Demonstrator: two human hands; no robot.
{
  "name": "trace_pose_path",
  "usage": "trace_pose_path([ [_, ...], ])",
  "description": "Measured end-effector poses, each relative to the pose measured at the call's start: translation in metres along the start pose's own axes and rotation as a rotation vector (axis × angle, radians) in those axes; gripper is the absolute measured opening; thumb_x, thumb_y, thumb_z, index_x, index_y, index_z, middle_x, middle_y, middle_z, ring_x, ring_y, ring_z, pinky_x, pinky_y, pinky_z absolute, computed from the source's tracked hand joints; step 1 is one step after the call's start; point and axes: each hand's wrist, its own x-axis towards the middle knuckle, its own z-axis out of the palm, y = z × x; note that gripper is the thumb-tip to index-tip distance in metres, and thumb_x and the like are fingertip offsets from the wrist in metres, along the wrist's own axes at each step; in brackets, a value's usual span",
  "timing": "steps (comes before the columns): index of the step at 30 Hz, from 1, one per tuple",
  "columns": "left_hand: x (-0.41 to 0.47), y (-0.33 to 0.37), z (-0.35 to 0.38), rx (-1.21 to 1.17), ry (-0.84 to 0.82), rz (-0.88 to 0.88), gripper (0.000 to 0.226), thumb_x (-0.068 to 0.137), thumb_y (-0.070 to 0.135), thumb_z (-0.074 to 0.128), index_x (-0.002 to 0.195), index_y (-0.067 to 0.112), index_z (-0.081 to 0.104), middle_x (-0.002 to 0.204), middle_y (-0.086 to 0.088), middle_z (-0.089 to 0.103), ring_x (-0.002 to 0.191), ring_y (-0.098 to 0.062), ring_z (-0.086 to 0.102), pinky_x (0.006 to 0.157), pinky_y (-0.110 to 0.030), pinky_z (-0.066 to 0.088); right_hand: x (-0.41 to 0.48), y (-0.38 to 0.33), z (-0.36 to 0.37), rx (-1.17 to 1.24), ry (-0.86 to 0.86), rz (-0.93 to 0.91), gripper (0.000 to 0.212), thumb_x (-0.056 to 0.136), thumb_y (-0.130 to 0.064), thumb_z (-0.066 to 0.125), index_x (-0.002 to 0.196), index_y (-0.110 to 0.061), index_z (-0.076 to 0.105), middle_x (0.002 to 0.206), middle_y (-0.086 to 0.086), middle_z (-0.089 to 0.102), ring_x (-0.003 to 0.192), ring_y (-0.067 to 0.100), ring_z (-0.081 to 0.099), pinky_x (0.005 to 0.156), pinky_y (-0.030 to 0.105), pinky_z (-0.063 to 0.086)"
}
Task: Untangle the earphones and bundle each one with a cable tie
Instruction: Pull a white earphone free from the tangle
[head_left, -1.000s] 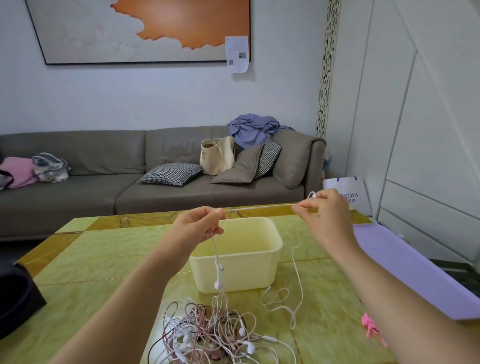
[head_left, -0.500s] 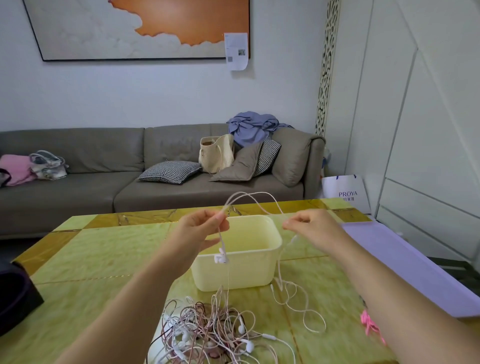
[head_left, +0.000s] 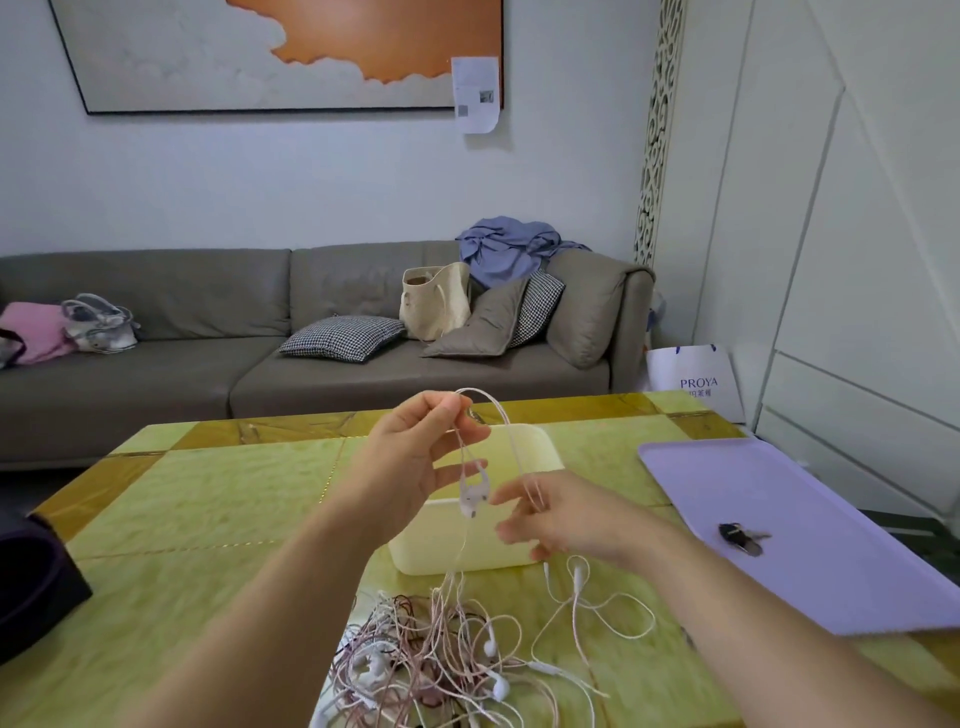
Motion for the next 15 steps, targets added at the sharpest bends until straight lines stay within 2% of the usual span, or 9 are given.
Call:
trace_pose_path([
  [2, 0.0, 0.0, 0.005, -0.026, -0.025, -0.001, 0.019, 0.096, 0.017, 0.044, 0.083, 0.012, 0.056, 0.069, 0.003, 0.06, 0.077, -0.014, 0.065, 0.082, -0.048, 0.053, 0.005, 0.002, 0.014, -0.059, -0.027, -0.042, 0.031, 0.09, -0.016, 0.063, 0.12, -0.02, 0.058, 0.087, -0.002, 0.053, 0.068, 0.013, 0.057, 0.069, 0.022, 0.052],
  [4, -0.001, 0.001, 0.009, -0.056, -0.037, -0.01, 0.018, 0.096, 0.018, 0.045, 0.084, 0.011, 0.057, 0.069, 0.002, 0.059, 0.077, -0.015, 0.065, 0.083, -0.049, 0.052, 0.01, 0.003, 0.023, -0.062, -0.028, -0.088, 0.018, 0.091, -0.018, 0.06, 0.106, -0.027, 0.062, 0.09, 0.001, 0.059, 0.076, 0.012, 0.059, 0.077, 0.029, 0.053],
  [6, -0.002, 0.003, 0.008, -0.094, -0.031, -0.016, 0.017, 0.096, 0.018, 0.046, 0.087, 0.011, 0.058, 0.069, 0.001, 0.058, 0.077, -0.015, 0.065, 0.083, -0.05, 0.053, 0.012, 0.004, 0.024, -0.056, 0.004, -0.106, 0.011, 0.092, -0.017, 0.057, 0.091, -0.026, 0.064, 0.092, 0.003, 0.063, 0.078, 0.009, 0.059, 0.074, 0.028, 0.054],
  [9, -0.003, 0.006, 0.002, -0.118, 0.013, -0.021, 0.015, 0.096, 0.017, 0.046, 0.089, 0.011, 0.058, 0.065, 0.002, 0.053, 0.07, -0.015, 0.063, 0.084, -0.05, 0.053, 0.011, 0.003, 0.019, 0.008, 0.059, -0.114, 0.011, 0.093, -0.017, 0.058, 0.087, -0.021, 0.067, 0.089, -0.006, 0.062, 0.075, 0.004, 0.057, 0.071, 0.021, 0.053],
  [12, -0.002, 0.003, -0.006, -0.028, 0.077, -0.029, 0.015, 0.096, 0.016, 0.048, 0.087, 0.011, 0.059, 0.06, 0.003, 0.046, 0.051, -0.009, 0.048, 0.076, -0.039, 0.057, 0.006, 0.002, 0.009, 0.125, 0.107, -0.11, 0.01, 0.091, -0.014, 0.062, 0.085, -0.021, 0.067, 0.08, -0.009, 0.06, 0.071, 0.001, 0.056, 0.068, 0.018, 0.052],
  [15, -0.002, -0.003, -0.016, 0.106, 0.105, -0.035, 0.015, 0.095, 0.016, 0.05, 0.086, 0.011, 0.06, 0.058, 0.004, 0.038, 0.042, -0.005, 0.032, 0.065, -0.025, 0.053, -0.001, 0.001, -0.009, 0.264, 0.13, -0.11, 0.004, 0.088, -0.01, 0.064, 0.088, -0.013, 0.066, 0.062, -0.011, 0.055, 0.056, 0.0, 0.052, 0.068, 0.024, 0.052],
])
